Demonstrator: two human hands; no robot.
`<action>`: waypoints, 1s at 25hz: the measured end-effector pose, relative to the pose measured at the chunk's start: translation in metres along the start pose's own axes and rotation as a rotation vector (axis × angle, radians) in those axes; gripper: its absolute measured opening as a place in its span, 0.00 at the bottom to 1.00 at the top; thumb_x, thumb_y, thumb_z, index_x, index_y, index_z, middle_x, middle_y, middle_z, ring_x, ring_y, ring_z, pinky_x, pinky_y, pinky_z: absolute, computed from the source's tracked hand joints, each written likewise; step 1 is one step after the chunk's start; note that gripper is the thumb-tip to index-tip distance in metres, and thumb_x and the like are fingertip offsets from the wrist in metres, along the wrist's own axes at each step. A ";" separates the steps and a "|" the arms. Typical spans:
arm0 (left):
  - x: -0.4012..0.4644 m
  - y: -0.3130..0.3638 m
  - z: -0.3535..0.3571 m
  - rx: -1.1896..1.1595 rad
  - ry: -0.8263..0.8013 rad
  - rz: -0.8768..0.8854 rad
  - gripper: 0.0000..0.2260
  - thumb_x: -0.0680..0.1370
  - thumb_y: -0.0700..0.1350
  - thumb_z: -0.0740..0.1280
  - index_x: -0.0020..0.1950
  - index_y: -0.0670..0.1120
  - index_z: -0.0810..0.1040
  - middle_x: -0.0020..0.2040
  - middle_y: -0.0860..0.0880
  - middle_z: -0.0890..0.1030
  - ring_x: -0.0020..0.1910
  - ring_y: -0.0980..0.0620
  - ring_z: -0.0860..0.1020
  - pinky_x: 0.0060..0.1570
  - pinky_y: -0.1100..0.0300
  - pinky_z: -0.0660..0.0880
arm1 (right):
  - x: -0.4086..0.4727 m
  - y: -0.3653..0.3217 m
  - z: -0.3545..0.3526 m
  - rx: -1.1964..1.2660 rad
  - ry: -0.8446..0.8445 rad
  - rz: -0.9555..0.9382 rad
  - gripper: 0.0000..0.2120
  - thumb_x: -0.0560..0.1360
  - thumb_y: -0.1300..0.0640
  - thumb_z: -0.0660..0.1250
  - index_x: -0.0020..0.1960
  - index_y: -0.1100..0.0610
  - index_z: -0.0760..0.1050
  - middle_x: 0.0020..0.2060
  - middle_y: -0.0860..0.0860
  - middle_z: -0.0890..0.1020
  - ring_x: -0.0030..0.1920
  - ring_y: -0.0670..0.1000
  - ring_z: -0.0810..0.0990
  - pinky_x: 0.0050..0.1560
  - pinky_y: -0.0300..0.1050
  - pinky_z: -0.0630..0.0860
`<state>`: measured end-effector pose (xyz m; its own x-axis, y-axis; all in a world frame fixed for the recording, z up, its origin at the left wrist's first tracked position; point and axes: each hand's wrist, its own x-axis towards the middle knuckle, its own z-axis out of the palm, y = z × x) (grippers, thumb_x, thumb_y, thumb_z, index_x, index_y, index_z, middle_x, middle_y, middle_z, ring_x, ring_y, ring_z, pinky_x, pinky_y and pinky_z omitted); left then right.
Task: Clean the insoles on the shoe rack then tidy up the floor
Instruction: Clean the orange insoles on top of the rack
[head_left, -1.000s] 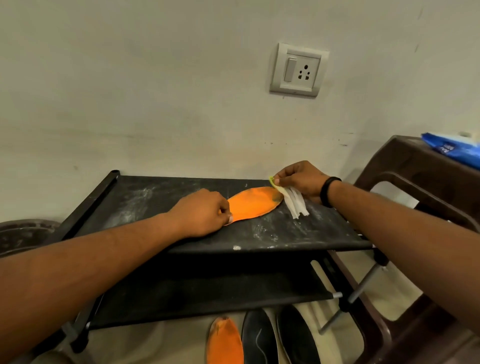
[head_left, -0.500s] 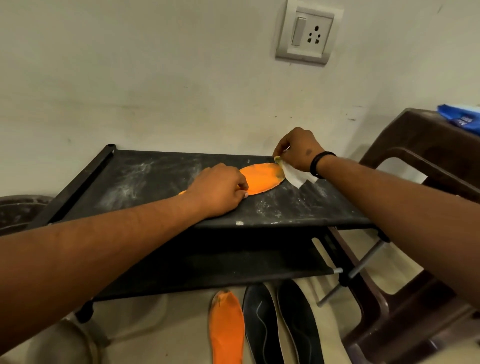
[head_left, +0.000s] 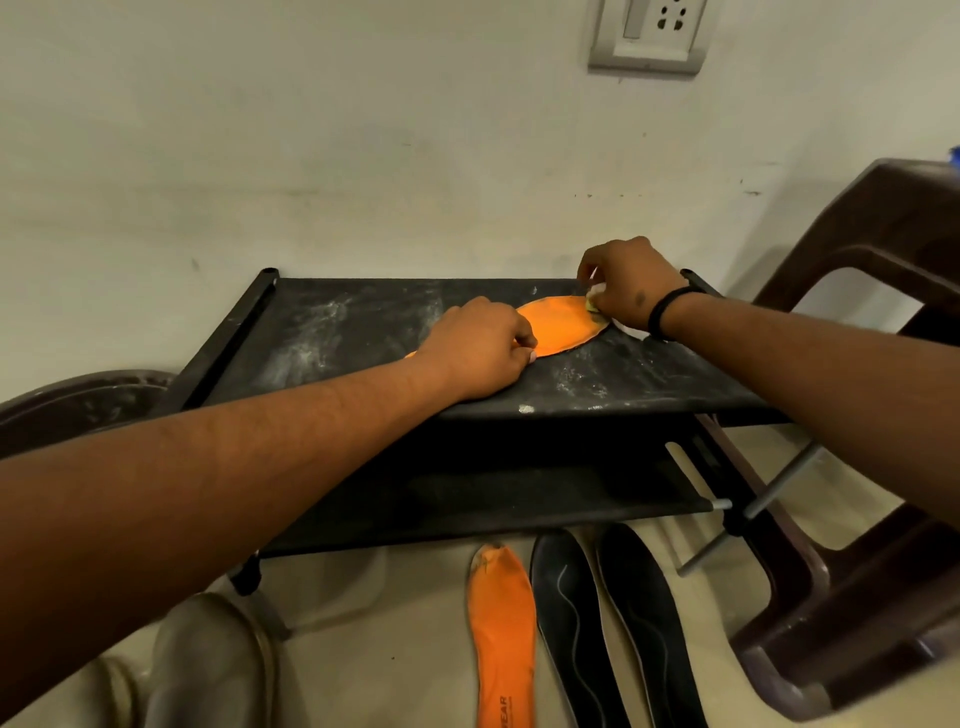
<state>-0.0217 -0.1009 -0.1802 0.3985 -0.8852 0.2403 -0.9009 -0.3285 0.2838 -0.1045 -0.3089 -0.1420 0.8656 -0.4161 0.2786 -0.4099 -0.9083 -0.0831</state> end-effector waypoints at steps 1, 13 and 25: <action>0.001 -0.001 0.000 0.001 0.001 0.001 0.12 0.80 0.52 0.67 0.60 0.52 0.84 0.62 0.51 0.82 0.64 0.48 0.76 0.63 0.45 0.73 | 0.001 0.000 0.001 0.000 0.009 0.018 0.08 0.73 0.63 0.70 0.50 0.57 0.82 0.51 0.57 0.83 0.51 0.57 0.80 0.51 0.49 0.78; 0.003 -0.003 0.003 -0.002 -0.004 0.010 0.11 0.80 0.51 0.67 0.60 0.51 0.84 0.62 0.52 0.82 0.64 0.48 0.75 0.64 0.45 0.72 | -0.002 -0.011 0.009 0.014 -0.010 0.119 0.10 0.75 0.64 0.67 0.54 0.60 0.83 0.53 0.58 0.83 0.53 0.58 0.80 0.55 0.49 0.78; 0.006 -0.009 0.008 0.010 0.005 0.006 0.11 0.79 0.52 0.67 0.57 0.54 0.85 0.56 0.51 0.85 0.57 0.46 0.77 0.58 0.45 0.75 | 0.003 -0.059 0.024 0.124 -0.110 -0.024 0.08 0.76 0.59 0.68 0.51 0.59 0.84 0.50 0.56 0.84 0.51 0.56 0.82 0.53 0.46 0.78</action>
<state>-0.0130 -0.1058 -0.1889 0.3936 -0.8856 0.2466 -0.9050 -0.3262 0.2729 -0.0707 -0.2572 -0.1592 0.9039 -0.3898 0.1760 -0.3557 -0.9137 -0.1965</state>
